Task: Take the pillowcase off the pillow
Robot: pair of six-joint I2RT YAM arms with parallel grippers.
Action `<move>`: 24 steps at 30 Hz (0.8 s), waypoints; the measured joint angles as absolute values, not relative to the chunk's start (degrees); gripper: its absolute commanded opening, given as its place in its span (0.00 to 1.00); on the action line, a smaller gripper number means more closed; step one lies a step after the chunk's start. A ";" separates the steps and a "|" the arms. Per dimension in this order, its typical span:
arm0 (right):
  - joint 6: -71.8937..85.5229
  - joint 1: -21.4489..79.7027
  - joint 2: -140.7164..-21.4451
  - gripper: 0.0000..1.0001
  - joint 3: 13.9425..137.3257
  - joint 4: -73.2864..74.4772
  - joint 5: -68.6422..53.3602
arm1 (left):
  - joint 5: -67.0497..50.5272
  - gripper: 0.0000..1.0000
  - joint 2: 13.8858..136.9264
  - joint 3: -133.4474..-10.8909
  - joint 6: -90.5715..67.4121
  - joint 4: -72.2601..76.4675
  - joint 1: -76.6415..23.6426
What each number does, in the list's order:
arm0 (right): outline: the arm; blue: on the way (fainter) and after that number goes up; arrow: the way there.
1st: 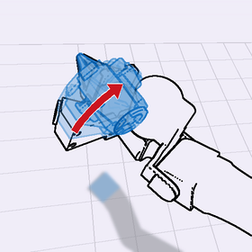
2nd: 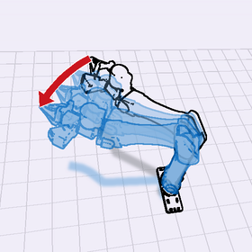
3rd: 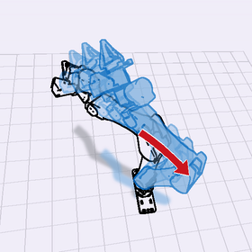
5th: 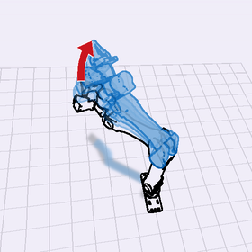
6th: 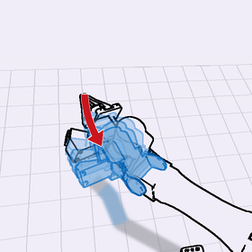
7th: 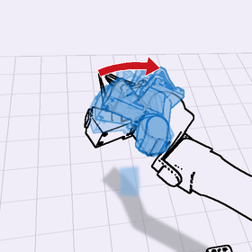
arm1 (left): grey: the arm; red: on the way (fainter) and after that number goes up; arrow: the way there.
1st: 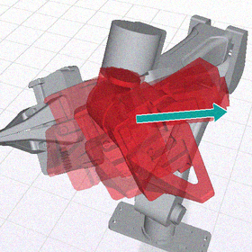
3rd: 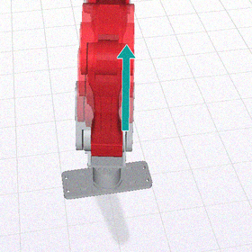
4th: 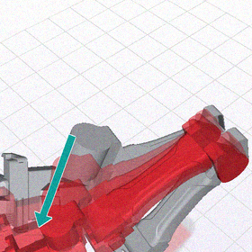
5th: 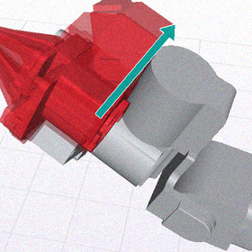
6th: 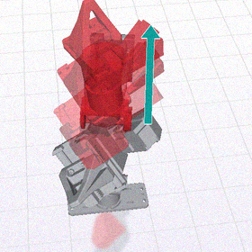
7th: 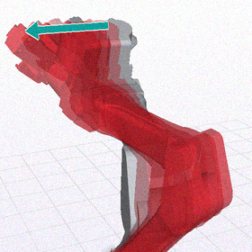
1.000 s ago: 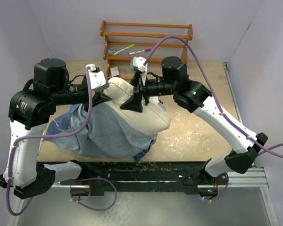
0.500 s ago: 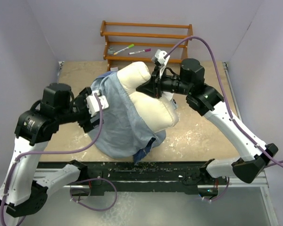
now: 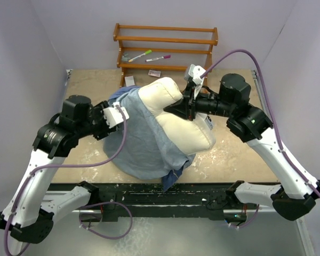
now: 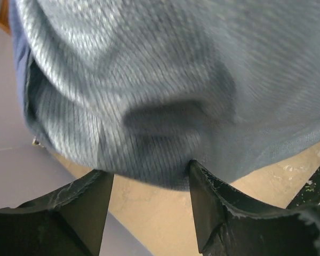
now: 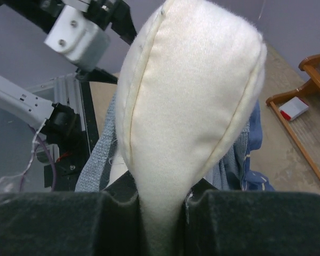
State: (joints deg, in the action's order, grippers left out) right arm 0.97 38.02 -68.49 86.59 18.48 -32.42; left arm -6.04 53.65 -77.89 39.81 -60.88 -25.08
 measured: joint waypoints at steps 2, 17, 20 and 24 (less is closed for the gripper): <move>0.34 38.04 -67.51 0.00 86.59 19.57 -32.86 | -7.18 0.55 55.53 -78.02 39.55 -60.12 -25.08; -1.52 38.13 -61.56 0.00 86.59 22.00 -32.67 | -12.95 0.00 62.65 -73.63 34.39 -53.41 -14.66; -1.50 38.13 -58.50 0.00 86.59 21.91 -31.94 | -13.13 0.00 65.93 -73.47 35.40 -50.74 -5.43; -1.10 38.15 -55.31 0.00 86.59 20.62 -30.57 | -14.15 0.00 70.52 -73.10 36.77 -47.13 4.05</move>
State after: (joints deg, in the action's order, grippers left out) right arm -1.10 38.15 -55.31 86.59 20.62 -30.57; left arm -14.15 70.52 -73.10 36.77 -47.13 4.05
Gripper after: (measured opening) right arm 0.170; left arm 0.008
